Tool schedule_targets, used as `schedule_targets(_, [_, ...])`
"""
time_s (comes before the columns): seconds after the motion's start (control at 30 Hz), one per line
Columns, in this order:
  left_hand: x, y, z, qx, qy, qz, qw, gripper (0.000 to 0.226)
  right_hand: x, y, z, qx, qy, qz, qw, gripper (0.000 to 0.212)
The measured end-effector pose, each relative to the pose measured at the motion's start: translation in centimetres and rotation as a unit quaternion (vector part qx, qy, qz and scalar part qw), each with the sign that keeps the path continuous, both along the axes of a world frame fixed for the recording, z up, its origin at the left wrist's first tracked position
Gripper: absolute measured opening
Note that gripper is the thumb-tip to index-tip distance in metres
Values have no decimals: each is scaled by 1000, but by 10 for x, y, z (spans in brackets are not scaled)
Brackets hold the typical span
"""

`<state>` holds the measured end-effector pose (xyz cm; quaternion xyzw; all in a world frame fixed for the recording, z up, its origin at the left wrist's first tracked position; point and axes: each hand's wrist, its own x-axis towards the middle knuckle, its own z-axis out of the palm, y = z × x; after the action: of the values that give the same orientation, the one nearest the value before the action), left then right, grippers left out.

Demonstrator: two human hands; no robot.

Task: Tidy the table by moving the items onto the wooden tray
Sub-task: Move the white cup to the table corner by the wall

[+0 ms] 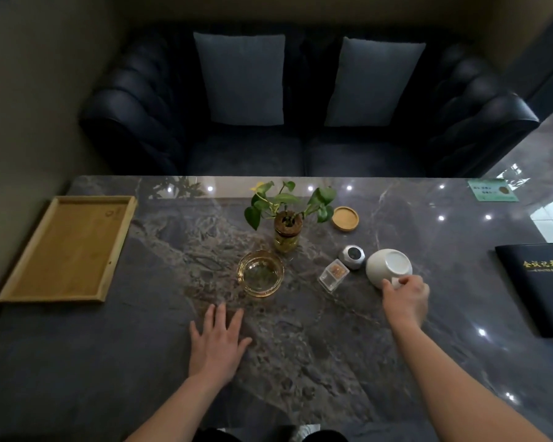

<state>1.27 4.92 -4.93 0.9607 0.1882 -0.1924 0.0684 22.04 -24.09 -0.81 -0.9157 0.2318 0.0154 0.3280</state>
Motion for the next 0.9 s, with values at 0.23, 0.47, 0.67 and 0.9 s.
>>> schedule_targets(0.23, [-5, -4, -2, 23, -4, -8, 1000, 68, 13, -18, -8, 23, 67, 20, 997, 27])
schedule_targets(0.47, [-8, -5, -2, 25, -14, -2, 1000, 76, 7, -36, -4, 22, 48, 33, 998, 22])
schedule_targets(0.67, [-12, -4, -10, 27, -27, -2, 999, 87, -10, -35, 1, 148, 7, 1, 989, 21])
schedule_targets(0.9, [-8, -2, -13, 5, -2, 18, 1000, 70, -37, -10, 35, 359, -58, -53, 930, 13])
